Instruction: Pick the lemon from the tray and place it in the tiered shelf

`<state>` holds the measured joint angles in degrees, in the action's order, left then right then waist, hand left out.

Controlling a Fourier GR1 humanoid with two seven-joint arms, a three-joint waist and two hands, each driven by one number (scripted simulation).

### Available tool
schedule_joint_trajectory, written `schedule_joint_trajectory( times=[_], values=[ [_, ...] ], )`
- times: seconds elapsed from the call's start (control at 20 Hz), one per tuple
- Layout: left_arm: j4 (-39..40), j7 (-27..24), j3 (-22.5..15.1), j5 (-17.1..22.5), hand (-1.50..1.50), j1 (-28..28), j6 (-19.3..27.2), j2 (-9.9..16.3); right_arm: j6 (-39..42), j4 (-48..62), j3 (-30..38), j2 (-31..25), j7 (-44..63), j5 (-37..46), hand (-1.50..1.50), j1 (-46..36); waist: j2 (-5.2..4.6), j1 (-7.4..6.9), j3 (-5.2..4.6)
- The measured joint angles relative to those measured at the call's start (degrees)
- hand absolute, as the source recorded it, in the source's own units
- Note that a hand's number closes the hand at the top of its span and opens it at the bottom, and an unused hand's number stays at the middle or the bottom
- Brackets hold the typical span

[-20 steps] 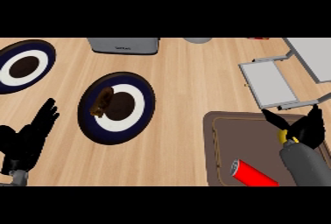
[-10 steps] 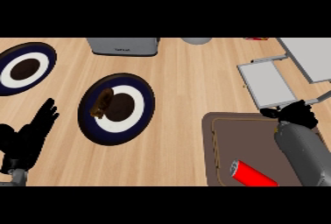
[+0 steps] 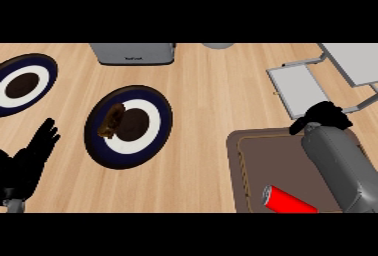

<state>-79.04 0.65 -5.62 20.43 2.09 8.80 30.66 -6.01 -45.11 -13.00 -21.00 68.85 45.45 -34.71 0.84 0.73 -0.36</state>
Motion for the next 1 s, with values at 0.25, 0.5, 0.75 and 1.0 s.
schedule_joint_trajectory(
  times=[0.25, 0.5, 0.75, 1.0],
  values=[
    [0.4, 0.0, 0.7, -0.2, 0.0, -0.6, -0.6, -0.2, 4.2, -3.5, 0.7, -1.3, 0.4, 0.1, -1.5, 2.2, -0.24, 0.23, 0.16],
    [-0.4, 0.3, 1.6, -0.2, 0.0, 0.1, -1.4, -0.2, 6.5, -8.6, 1.6, -2.0, 0.5, 0.9, -1.5, 6.1, -0.3, 0.03, 0.15],
    [-0.8, 1.1, 1.5, -1.4, 0.0, -0.4, -1.3, -1.2, 8.2, -12.3, 3.5, -3.1, -0.6, 1.9, -1.5, 9.3, -0.39, -0.23, 0.14],
    [-1.0, 0.7, 2.2, -1.7, 0.0, 0.3, -2.8, -1.3, 8.6, -13.4, 6.0, -2.6, -1.7, 3.1, -1.5, 11.5, -0.3, -0.6, -0.08]
  ],
)
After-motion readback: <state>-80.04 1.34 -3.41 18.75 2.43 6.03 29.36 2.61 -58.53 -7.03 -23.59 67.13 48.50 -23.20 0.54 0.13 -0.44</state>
